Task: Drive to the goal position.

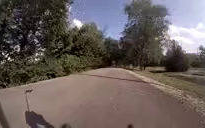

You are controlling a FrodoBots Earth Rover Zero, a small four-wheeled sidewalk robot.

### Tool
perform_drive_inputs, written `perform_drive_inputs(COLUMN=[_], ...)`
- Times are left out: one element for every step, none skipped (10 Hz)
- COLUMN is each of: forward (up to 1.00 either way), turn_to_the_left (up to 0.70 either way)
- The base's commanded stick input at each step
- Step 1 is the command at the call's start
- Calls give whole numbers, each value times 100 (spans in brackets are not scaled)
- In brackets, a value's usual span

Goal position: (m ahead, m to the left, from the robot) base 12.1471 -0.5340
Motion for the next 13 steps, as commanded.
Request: perform_drive_inputs(forward=[70, 70, 70, 70, 70, 70, 70, 70, 70, 70, 70, 70, 70], turn_to_the_left=[-35, -35, -35, -35, -15, 0, 0, 0, 0, 0, 0, 0, 0])
